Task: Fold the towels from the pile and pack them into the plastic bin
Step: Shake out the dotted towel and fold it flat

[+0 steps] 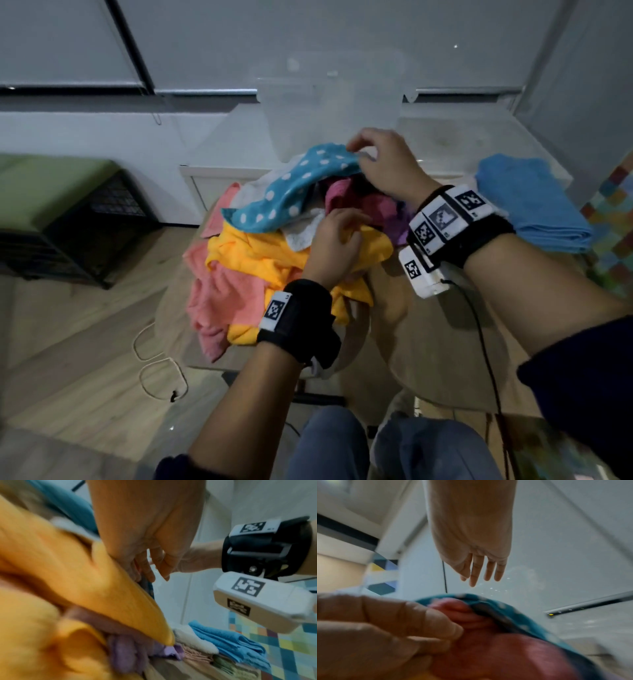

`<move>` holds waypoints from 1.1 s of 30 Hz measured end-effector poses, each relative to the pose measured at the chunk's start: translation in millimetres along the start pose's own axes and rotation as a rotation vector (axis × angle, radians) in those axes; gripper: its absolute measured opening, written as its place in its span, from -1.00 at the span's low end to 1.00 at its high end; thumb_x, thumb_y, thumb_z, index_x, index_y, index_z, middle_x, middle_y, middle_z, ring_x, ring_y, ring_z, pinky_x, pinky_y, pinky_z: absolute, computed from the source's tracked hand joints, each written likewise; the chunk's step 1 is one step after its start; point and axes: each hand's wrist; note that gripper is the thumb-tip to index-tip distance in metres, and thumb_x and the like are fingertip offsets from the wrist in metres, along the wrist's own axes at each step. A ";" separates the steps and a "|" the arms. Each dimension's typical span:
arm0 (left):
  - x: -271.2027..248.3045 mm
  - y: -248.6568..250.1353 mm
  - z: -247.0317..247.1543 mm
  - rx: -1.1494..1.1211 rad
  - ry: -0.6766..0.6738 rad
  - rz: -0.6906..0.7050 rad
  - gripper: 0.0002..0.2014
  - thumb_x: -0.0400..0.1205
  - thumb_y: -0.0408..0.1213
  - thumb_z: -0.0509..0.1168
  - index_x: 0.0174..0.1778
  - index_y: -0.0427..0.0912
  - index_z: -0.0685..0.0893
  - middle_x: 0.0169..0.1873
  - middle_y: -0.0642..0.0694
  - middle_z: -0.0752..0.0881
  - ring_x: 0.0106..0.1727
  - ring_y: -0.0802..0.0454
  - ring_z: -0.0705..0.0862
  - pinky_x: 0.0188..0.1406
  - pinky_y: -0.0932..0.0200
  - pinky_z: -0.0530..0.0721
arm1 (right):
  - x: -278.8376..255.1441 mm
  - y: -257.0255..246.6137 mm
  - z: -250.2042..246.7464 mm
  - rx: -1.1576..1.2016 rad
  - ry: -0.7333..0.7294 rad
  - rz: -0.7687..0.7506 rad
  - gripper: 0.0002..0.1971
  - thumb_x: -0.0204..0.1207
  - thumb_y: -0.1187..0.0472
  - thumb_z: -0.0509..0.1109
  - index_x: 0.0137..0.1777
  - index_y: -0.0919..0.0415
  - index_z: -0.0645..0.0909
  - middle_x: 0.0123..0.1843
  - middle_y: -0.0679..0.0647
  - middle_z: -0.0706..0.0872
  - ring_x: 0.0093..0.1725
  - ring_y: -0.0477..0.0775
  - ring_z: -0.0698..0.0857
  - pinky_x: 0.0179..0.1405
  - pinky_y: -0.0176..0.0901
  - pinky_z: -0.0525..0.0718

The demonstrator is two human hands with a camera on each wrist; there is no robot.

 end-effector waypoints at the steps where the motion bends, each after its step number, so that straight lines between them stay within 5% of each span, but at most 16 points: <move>1: -6.4 -0.7 -9.9 -0.032 0.056 -0.017 -0.70 0.42 -0.42 0.18 -0.03 -0.18 0.73 0.01 -0.14 0.74 0.10 -0.03 0.66 0.17 0.17 0.57 | 0.1 -15.8 6.8 -0.002 -0.051 -0.055 -0.66 0.43 0.42 0.26 0.15 0.20 0.68 0.17 0.10 0.73 0.26 0.19 0.56 0.33 -0.21 0.39; 3: -18.0 -9.1 -28.7 -0.090 0.207 -0.066 -0.73 0.40 -0.39 0.16 -0.12 -0.13 0.72 -0.10 -0.12 0.76 -0.01 -0.02 0.70 0.06 0.10 0.64 | -4.2 -36.4 23.2 -0.069 -0.205 -0.128 -0.55 0.43 0.39 0.30 0.33 0.13 0.59 0.37 0.09 0.60 0.39 0.16 0.43 0.44 -0.20 0.27; 6: -33.5 -19.5 -55.3 -0.178 0.416 -0.184 -0.81 0.45 -0.41 0.19 -0.13 -0.19 0.69 -0.15 -0.07 0.73 -0.07 0.06 0.65 -0.05 0.26 0.59 | -12.8 -48.9 42.9 -0.257 -0.312 -0.095 -0.60 0.51 0.28 0.32 0.35 0.08 0.56 0.52 0.07 0.43 0.51 0.18 0.31 0.54 0.09 0.21; 10: -46.3 -26.4 -68.4 -0.280 0.461 -0.353 -0.74 0.70 -0.26 0.14 0.23 -0.33 0.53 0.05 -0.14 0.61 0.06 0.05 0.54 -0.10 0.39 0.49 | -24.7 -60.2 36.4 -0.231 0.047 -0.120 -0.81 0.56 0.27 0.22 0.08 0.20 0.62 0.17 0.13 0.67 0.23 0.19 0.52 0.27 -0.04 0.32; 14: -45.0 -6.9 -67.4 -0.410 0.406 -0.348 -0.38 0.64 0.22 -0.04 0.40 -0.20 0.46 0.33 -0.14 0.59 0.31 -0.03 0.57 0.32 0.10 0.51 | -51.8 -70.2 6.0 -0.230 0.200 -0.238 -0.84 0.59 0.27 0.16 0.00 0.24 0.58 -0.04 0.14 0.69 0.03 0.19 0.57 0.06 -0.20 0.26; 17: -41.8 20.5 -64.0 -0.541 0.407 -0.294 -0.54 0.74 0.06 -0.09 0.19 -0.16 0.58 0.19 -0.11 0.68 0.17 0.03 0.64 -0.01 0.43 0.57 | -85.7 -69.6 -8.2 -0.495 0.199 -0.429 -0.82 0.54 0.20 0.18 -0.05 0.22 0.61 -0.15 0.14 0.70 -0.09 0.22 0.62 -0.06 -0.12 0.29; 20: -37.4 31.9 -60.9 -0.590 0.424 -0.238 -0.70 0.69 -0.16 0.17 0.12 -0.33 0.63 -0.01 -0.13 0.71 0.02 0.03 0.65 -0.03 0.28 0.61 | -125.8 -63.4 -15.3 -0.611 0.155 -0.405 -0.82 0.46 0.18 0.20 -0.13 0.21 0.61 -0.22 0.15 0.70 -0.18 0.22 0.64 -0.14 -0.01 0.42; 22: -42.1 40.8 -58.2 -0.609 0.380 -0.219 -0.73 0.50 -0.34 0.30 0.04 -0.42 0.64 -0.16 -0.11 0.69 -0.10 0.04 0.63 -0.09 0.20 0.64 | -154.0 -58.1 -19.8 -0.541 0.078 -0.385 -0.82 0.39 0.16 0.20 -0.18 0.21 0.59 -0.26 0.15 0.66 -0.21 0.20 0.62 -0.17 -0.05 0.40; 24: -48.1 48.2 -53.2 -0.645 0.257 -0.192 -0.78 0.38 -0.27 0.29 -0.11 -0.28 0.64 -0.19 -0.12 0.66 -0.09 -0.03 0.62 0.00 0.12 0.64 | -182.4 -54.8 -21.9 -0.422 -0.069 -0.360 -0.84 0.34 0.14 0.21 -0.23 0.20 0.55 -0.26 0.12 0.63 -0.23 0.14 0.58 -0.22 -0.11 0.38; 26: -57.2 62.2 -47.7 -0.657 0.072 -0.192 -0.85 0.50 -0.14 0.24 -0.20 -0.16 0.55 -0.22 -0.11 0.58 -0.14 0.02 0.57 -0.01 0.17 0.61 | -204.9 -50.9 -24.8 -0.270 -0.187 -0.247 -0.76 0.37 0.06 0.15 -0.27 0.19 0.57 -0.25 0.04 0.61 -0.23 0.02 0.54 -0.25 -0.17 0.41; 28: -63.5 73.2 -39.6 -0.604 -0.103 -0.240 -0.74 0.74 -0.31 0.02 -0.28 -0.12 0.44 -0.30 -0.04 0.49 -0.28 0.18 0.51 -0.27 0.41 0.60 | -217.0 -44.7 -34.0 -0.077 -0.125 -0.090 -0.73 0.44 0.05 0.12 -0.26 0.16 0.59 -0.21 -0.01 0.61 -0.21 -0.04 0.55 -0.22 -0.19 0.44; 30: -70.7 85.0 -31.7 -0.497 -0.224 -0.188 -0.67 0.72 -0.49 0.03 -0.34 -0.11 0.43 -0.41 0.00 0.54 -0.42 0.29 0.53 -0.41 0.49 0.52 | -218.0 -40.7 -49.0 0.093 0.009 0.046 -0.91 0.50 0.21 0.24 -0.08 0.11 0.57 -0.05 0.02 0.62 -0.07 -0.02 0.59 -0.10 -0.19 0.54; 33: -78.2 105.9 -28.4 -0.481 -0.369 -0.167 -0.67 0.68 -0.56 0.06 -0.36 -0.16 0.47 -0.66 0.13 0.64 -0.55 0.35 0.58 -0.48 0.51 0.52 | -209.5 -43.6 -76.0 0.307 -0.106 0.205 -0.47 0.49 0.41 0.35 0.42 0.03 0.38 0.34 -0.09 0.47 0.23 -0.17 0.50 0.07 -0.52 0.56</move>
Point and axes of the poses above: each hand's wrist, its own x-axis towards the middle knuckle, its own z-axis out of the palm, y = z × x
